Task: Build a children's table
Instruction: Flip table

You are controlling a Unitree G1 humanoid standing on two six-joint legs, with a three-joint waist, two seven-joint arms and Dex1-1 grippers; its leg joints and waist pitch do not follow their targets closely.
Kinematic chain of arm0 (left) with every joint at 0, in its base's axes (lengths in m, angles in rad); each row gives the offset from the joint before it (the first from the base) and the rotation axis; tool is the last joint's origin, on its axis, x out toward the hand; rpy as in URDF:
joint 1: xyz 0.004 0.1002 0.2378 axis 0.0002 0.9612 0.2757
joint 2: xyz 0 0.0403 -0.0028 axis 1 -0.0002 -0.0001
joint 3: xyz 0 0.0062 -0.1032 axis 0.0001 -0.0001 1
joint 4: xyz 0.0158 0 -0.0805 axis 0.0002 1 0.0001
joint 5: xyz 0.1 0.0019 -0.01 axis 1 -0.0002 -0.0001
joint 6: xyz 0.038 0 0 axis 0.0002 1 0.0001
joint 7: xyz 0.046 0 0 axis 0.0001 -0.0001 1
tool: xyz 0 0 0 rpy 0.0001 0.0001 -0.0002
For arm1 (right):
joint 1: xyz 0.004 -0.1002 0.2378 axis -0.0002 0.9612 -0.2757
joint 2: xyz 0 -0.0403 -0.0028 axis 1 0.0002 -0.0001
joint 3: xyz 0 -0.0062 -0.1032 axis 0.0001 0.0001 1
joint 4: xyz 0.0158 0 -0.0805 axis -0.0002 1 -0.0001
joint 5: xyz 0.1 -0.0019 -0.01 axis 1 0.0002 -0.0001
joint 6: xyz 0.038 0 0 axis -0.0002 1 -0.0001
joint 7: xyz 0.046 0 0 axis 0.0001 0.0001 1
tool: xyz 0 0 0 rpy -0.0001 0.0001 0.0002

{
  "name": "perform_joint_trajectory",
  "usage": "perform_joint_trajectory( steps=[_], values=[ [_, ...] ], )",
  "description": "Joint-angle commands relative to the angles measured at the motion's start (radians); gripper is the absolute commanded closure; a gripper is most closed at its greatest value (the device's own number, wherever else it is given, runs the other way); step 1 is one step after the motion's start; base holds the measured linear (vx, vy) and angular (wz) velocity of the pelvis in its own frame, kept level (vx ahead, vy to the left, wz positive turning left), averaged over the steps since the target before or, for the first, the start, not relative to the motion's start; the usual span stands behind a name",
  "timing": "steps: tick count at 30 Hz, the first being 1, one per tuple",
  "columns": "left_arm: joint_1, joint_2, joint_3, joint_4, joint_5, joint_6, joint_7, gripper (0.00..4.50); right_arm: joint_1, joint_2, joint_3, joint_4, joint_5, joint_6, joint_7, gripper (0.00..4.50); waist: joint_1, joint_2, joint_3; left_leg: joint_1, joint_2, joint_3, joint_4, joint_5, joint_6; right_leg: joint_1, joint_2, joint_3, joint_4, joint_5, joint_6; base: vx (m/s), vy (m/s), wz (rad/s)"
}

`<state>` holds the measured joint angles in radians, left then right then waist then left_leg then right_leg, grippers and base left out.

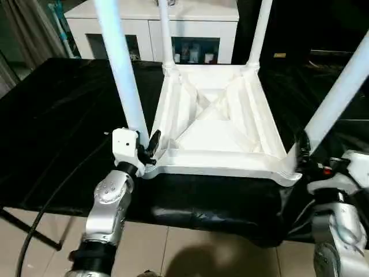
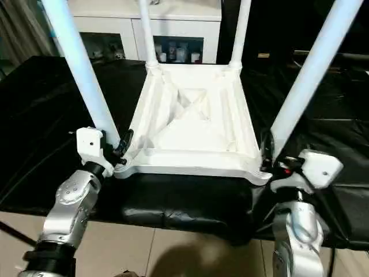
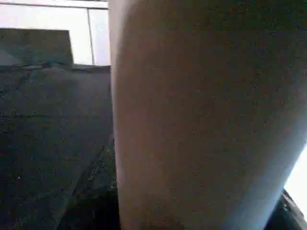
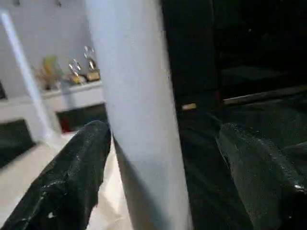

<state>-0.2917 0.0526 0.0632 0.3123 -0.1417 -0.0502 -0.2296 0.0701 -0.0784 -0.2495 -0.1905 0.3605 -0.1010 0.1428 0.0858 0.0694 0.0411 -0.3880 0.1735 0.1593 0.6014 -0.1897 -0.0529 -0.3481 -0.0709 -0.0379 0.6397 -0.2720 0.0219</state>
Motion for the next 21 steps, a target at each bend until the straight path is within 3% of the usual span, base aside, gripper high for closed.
perform_joint_trajectory(
  steps=[1,2,3,4,6,7,8,10,12,14,15,17,19,20,21],
  values=[
    [-0.036,-0.026,0.051,0.015,-0.084,0.038,0.044,2.54,0.030,0.006,-0.005,-0.060,0.103,0.059,0.046,0.52,-0.004,0.009,-0.048,0.017,0.050,-0.023,-0.077,-0.194,0.049,0.017,-0.067,0.039,-0.087,0.054,-0.153,0.000,0.000,0.00],
    [-0.044,-0.035,0.059,0.022,-0.098,0.048,0.055,2.54,0.048,0.001,-0.005,-0.088,0.149,0.086,0.071,0.52,-0.006,-0.001,-0.048,0.015,0.049,-0.023,-0.077,-0.202,0.051,0.020,-0.066,0.040,-0.090,0.045,-0.150,0.000,0.000,0.00],
    [-0.050,-0.041,0.060,0.030,-0.104,0.054,0.058,2.54,0.070,-0.013,-0.004,-0.122,0.215,0.121,0.112,0.52,-0.004,0.003,-0.049,0.015,0.046,-0.023,-0.075,-0.195,0.062,0.021,-0.066,0.039,-0.091,0.045,-0.148,0.000,0.000,0.00],
    [-0.056,-0.047,0.063,0.039,-0.108,0.061,0.064,2.54,0.089,-0.029,-0.001,-0.151,0.263,0.145,0.147,0.52,-0.003,-0.001,-0.047,0.013,0.046,-0.022,-0.075,-0.192,0.068,0.021,-0.066,0.039,-0.094,0.036,-0.143,0.000,0.000,0.00],
    [-0.063,-0.062,0.072,0.050,-0.118,0.080,0.073,2.54,0.117,-0.049,-0.003,-0.203,0.376,0.193,0.198,0.52,-0.001,0.010,-0.049,0.008,0.045,-0.023,-0.071,-0.171,0.082,0.024,-0.070,0.038,-0.095,0.014,-0.135,0.000,0.000,0.00],
    [-0.065,-0.067,0.078,0.052,-0.120,0.089,0.078,2.54,0.125,-0.054,-0.004,-0.219,0.413,0.207,0.208,0.52,-0.001,0.008,-0.047,0.008,0.045,-0.022,-0.072,-0.172,0.084,0.022,-0.069,0.038,-0.099,0.001,-0.131,0.000,0.000,0.00],
    [-0.069,-0.076,0.084,0.057,-0.128,0.097,0.080,2.54,0.132,-0.063,-0.014,-0.243,0.485,0.232,0.224,0.52,-0.001,0.014,-0.046,0.007,0.044,-0.022,-0.071,-0.171,0.088,0.022,-0.069,0.037,-0.100,-0.021,-0.127,0.000,0.000,0.00],
    [-0.076,-0.095,0.100,0.066,-0.141,0.126,0.108,2.54,0.151,-0.100,-0.018,-0.292,0.622,0.285,0.271,0.52,-0.002,0.011,-0.046,0.006,0.044,-0.022,-0.072,-0.171,0.085,0.022,-0.069,0.036,-0.104,-0.062,-0.117,0.000,0.000,0.00],
    [-0.081,-0.112,0.117,0.072,-0.163,0.131,0.118,2.54,0.166,-0.128,-0.006,-0.316,0.676,0.326,0.301,0.52,0.001,0.013,-0.048,0.003,0.044,-0.023,-0.070,-0.152,0.087,0.021,-0.068,0.035,-0.105,-0.070,-0.110,0.000,0.000,0.00],
    [-0.090,-0.129,0.138,0.076,-0.182,0.157,0.146,2.54,0.197,-0.201,0.057,-0.341,0.635,0.414,0.364,0.52,0.000,0.006,-0.048,-0.003,0.038,-0.021,-0.067,-0.131,0.088,0.024,-0.066,0.032,-0.108,-0.080,-0.098,0.000,0.000,0.00],
    [-0.091,-0.131,0.141,0.076,-0.184,0.158,0.149,2.54,0.198,-0.205,0.065,-0.339,0.625,0.422,0.367,0.52,0.000,0.008,-0.048,-0.002,0.037,-0.019,-0.066,-0.133,0.087,0.020,-0.068,0.033,-0.109,-0.093,-0.097,0.000,0.000,0.00],
    [-0.099,-0.148,0.160,0.079,-0.200,0.171,0.168,2.54,0.189,-0.225,0.114,-0.295,0.539,0.476,0.363,0.52,-0.003,0.010,-0.048,-0.003,0.034,-0.018,-0.066,-0.136,0.076,0.017,-0.068,0.030,-0.115,-0.147,-0.093,0.000,0.000,0.00],
    [-0.110,-0.169,0.189,0.079,-0.231,0.190,0.193,2.54,0.131,-0.209,0.154,-0.173,0.402,0.516,0.270,0.52,-0.010,-0.001,-0.046,-0.005,0.032,-0.018,-0.070,-0.128,0.062,0.016,-0.064,0.027,-0.115,-0.169,-0.099,0.000,0.000,0.00],
    [-0.114,-0.176,0.198,0.076,-0.234,0.199,0.194,2.54,0.076,-0.198,0.174,-0.076,0.360,0.559,0.159,0.52,-0.013,0.008,-0.048,-0.001,0.033,-0.019,-0.071,-0.127,0.046,0.010,-0.065,0.027,-0.115,-0.191,-0.109,0.000,0.000,0.00],
    [-0.114,-0.176,0.198,0.075,-0.231,0.199,0.192,2.54,0.065,-0.196,0.178,-0.058,0.355,0.567,0.136,0.52,-0.018,0.004,-0.049,0.002,0.034,-0.020,-0.072,-0.127,0.039,0.010,-0.066,0.028,-0.114,-0.190,-0.123,0.000,0.000,0.00]
  ],
)
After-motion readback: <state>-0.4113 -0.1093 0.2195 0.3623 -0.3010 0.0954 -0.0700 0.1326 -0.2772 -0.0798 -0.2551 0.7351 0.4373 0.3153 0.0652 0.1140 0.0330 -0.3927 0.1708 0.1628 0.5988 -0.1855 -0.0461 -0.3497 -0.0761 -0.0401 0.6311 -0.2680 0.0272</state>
